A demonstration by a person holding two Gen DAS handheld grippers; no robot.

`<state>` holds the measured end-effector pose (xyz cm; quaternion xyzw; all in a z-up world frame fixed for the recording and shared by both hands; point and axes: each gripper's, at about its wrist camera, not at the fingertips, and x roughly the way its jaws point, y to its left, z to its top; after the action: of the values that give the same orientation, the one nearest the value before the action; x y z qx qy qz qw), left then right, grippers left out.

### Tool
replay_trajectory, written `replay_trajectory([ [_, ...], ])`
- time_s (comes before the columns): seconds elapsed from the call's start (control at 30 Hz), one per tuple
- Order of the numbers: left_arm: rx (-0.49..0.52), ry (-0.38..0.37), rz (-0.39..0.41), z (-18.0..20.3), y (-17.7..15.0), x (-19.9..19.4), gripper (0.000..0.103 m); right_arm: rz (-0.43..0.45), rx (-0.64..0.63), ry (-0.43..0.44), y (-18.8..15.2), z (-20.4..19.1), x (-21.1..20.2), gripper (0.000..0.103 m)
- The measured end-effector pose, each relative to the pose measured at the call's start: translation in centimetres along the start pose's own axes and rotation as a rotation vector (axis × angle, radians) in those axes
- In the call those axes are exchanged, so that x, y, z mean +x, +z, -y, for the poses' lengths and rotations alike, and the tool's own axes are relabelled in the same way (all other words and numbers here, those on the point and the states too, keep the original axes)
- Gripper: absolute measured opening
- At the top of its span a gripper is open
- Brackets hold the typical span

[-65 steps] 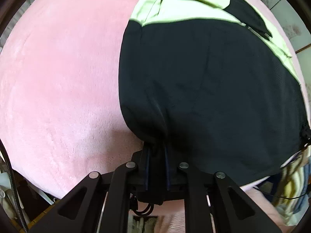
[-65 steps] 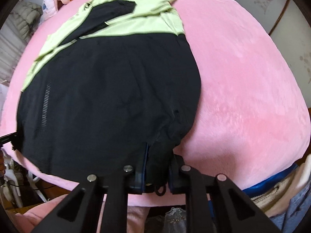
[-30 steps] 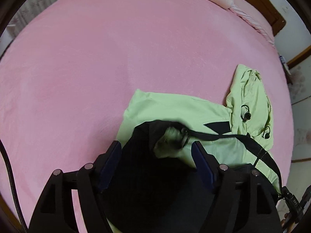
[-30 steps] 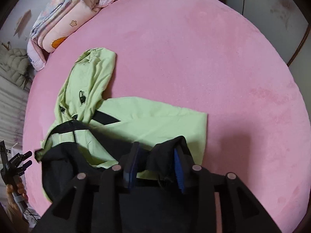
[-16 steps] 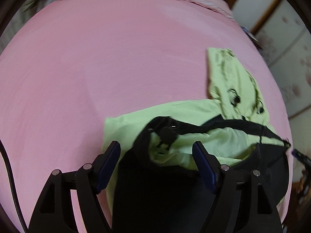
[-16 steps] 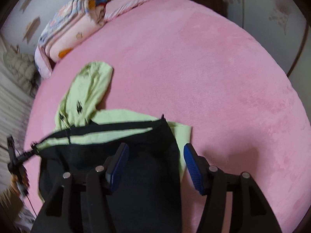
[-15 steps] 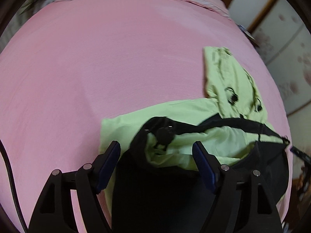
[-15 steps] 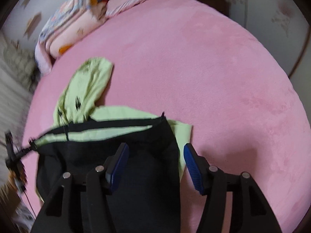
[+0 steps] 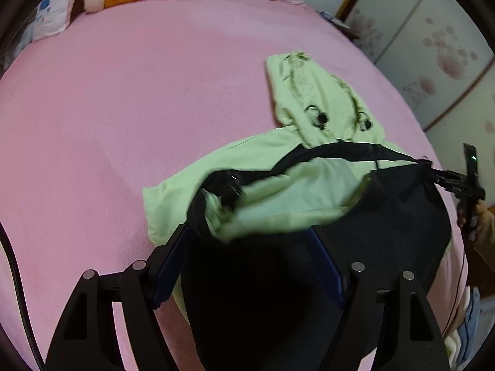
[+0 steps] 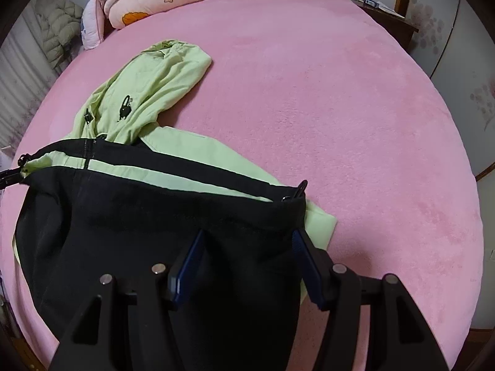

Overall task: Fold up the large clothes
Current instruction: 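Lift the held hem with both grippers and fold it toward the hood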

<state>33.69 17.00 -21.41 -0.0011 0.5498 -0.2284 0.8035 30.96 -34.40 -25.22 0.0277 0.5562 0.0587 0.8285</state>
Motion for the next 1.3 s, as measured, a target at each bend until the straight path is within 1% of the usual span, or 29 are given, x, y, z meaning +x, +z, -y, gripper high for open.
replay_trajectory([
  [0.1,0.04,0.01,-0.033,0.4,-0.3,0.3,0.075,-0.007,-0.005,0.003,-0.3,0.1,0.1,0.059],
  [0.2,0.069,0.064,-0.041,0.4,-0.3,1.6,0.075,-0.02,0.001,-0.001,-0.4,0.4,0.4,0.059],
  [0.3,0.024,0.099,-0.025,-0.5,0.6,3.1,0.075,-0.024,0.015,-0.005,-0.3,0.7,1.0,0.059],
  [0.4,-0.023,0.101,-0.006,-1.6,1.9,4.5,0.075,-0.018,0.027,-0.001,0.0,0.6,1.4,0.059],
  [0.5,-0.007,0.109,-0.013,-1.9,3.2,6.3,0.075,-0.019,0.028,-0.01,0.2,0.5,1.9,0.059],
  [0.6,0.013,0.097,-0.021,-1.7,4.2,7.5,0.075,-0.019,0.048,-0.003,0.5,1.0,2.2,0.059],
  [0.63,0.018,0.096,-0.016,-1.6,4.4,7.8,0.071,-0.02,0.068,0.009,0.7,1.4,2.3,0.059],
  [0.67,0.023,0.101,-0.006,-1.5,4.5,7.9,0.063,-0.019,0.077,0.016,0.8,1.5,2.3,0.059],
  [0.7,0.031,0.115,0.006,-1.3,4.7,8.0,0.042,-0.012,0.093,0.027,0.9,1.8,2.3,0.059],
  [0.73,0.033,0.135,0.013,-1.2,4.7,8.1,0.026,-0.01,0.101,0.032,1.0,1.9,2.4,0.059],
  [0.77,0.03,0.146,0.018,-1.1,4.7,8.1,0.021,-0.01,0.11,0.039,1.0,2.0,2.5,0.059],
  [0.8,0.031,0.156,0.023,-1.0,4.6,8.1,0.012,-0.01,0.117,0.042,1.0,2.1,2.6,0.06],
  [0.83,0.038,0.176,0.026,-0.7,4.5,8.1,0.009,-0.012,0.129,0.047,1.0,2.2,2.8,0.059],
  [0.9,0.062,0.239,0.041,0.3,4.4,7.9,0.006,-0.023,0.155,0.047,0.9,2.4,3.2,0.045],
  [0.93,0.063,0.267,0.044,0.7,4.4,7.7,0.005,-0.022,0.166,0.035,0.8,2.5,3.2,0.03],
  [0.97,0.056,0.296,0.049,1.0,4.5,7.5,0.005,-0.016,0.169,0.024,0.8,2.5,3.1,0.019],
  [1.07,-0.016,0.349,0.082,1.6,5.0,5.9,0.005,0.026,0.183,0.012,0.6,2.4,1.9,0.014],
  [1.2,-0.073,0.418,0.148,2.5,6.5,3.4,0.005,0.119,0.192,-0.022,1.2,1.3,-0.5,0.013],
  [1.27,-0.097,0.442,0.174,2.5,7.3,2.8,0.005,0.187,0.217,-0.024,2.3,1.1,-1.9,0.013],
  [1.3,-0.105,0.452,0.18,2.4,7.6,2.7,0.005,0.203,0.221,-0.028,2.6,1.1,-2.1,0.013],
])
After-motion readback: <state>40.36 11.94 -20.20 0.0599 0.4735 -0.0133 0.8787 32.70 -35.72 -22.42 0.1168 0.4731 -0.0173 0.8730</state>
